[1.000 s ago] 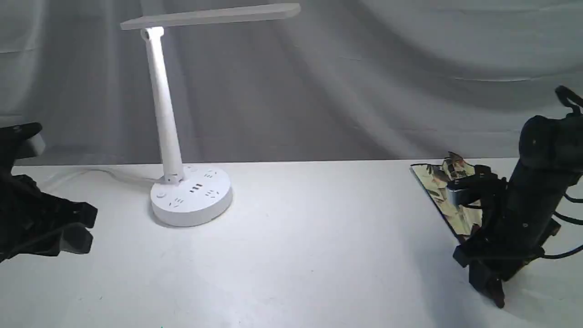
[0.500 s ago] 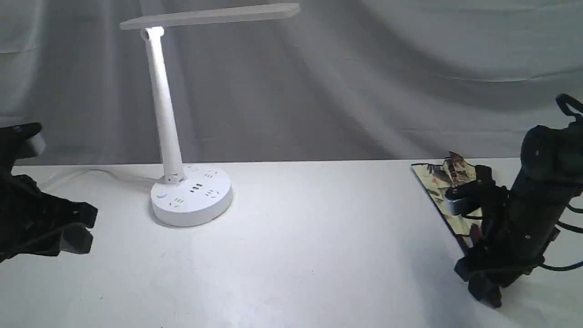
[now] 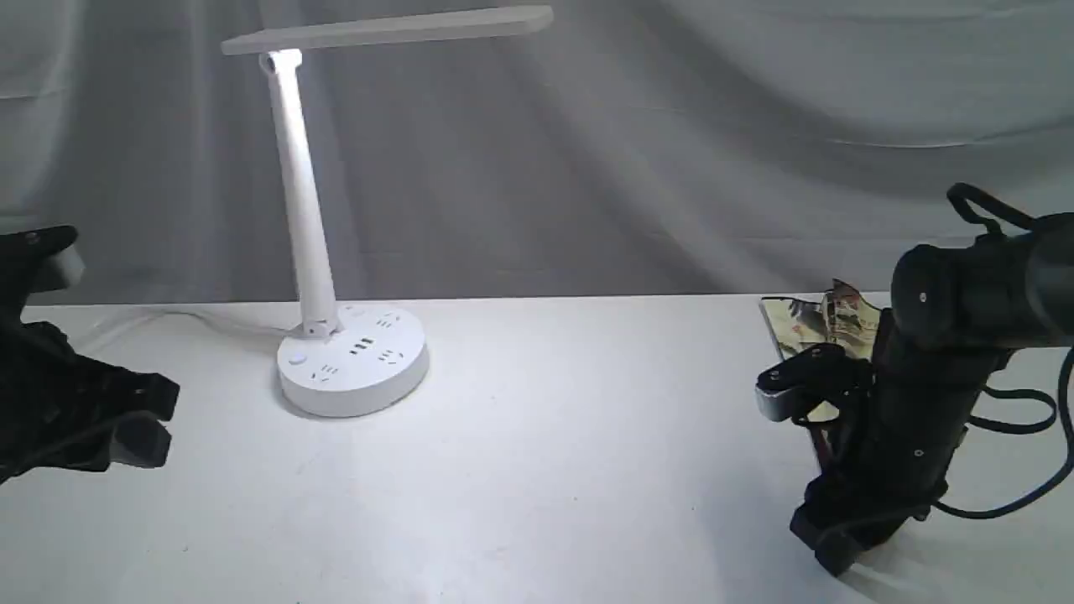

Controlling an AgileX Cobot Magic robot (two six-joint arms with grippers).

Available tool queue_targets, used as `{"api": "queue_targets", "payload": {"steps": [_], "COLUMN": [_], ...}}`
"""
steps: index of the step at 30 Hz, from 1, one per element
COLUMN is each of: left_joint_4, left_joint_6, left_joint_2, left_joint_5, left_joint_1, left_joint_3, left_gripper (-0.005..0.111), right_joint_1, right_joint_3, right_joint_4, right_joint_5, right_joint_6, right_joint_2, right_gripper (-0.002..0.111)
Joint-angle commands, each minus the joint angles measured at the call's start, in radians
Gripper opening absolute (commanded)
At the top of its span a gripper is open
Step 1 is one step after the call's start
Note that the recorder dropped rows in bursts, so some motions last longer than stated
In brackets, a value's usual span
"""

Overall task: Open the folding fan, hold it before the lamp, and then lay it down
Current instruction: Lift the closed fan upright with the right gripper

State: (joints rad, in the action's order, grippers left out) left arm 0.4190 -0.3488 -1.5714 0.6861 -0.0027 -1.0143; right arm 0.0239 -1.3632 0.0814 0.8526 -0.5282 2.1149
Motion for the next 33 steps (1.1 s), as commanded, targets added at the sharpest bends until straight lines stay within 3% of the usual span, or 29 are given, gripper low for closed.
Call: {"api": "queue_targets", "payload": {"steps": [1, 14, 24, 33], "left_joint_4": [0.012, 0.018, 0.018, 0.018], "left_joint_6": [-0.004, -0.002, -0.002, -0.002], "left_joint_2": [-0.002, -0.002, -0.002, -0.002], "left_joint_5": [-0.007, 0.0, -0.004, -0.004], "left_joint_1": [0.003, 0.003, 0.003, 0.003], "left_joint_3": [-0.005, -0.005, -0.005, -0.005], "left_gripper": [0.041, 0.041, 0.041, 0.041], "right_joint_1": [0.0, 0.049, 0.237, 0.279], "right_joint_3": [0.012, 0.012, 0.012, 0.012], "right_joint_4": [0.015, 0.038, 0.407, 0.568], "right_joint_5": [0.019, -0.013, -0.084, -0.223], "right_joint_6": [0.029, 0.203, 0.234, 0.214], "right_joint_2": [-0.028, -0.126, -0.103, -0.047], "right_gripper": [0.048, 0.048, 0.048, 0.048]}}
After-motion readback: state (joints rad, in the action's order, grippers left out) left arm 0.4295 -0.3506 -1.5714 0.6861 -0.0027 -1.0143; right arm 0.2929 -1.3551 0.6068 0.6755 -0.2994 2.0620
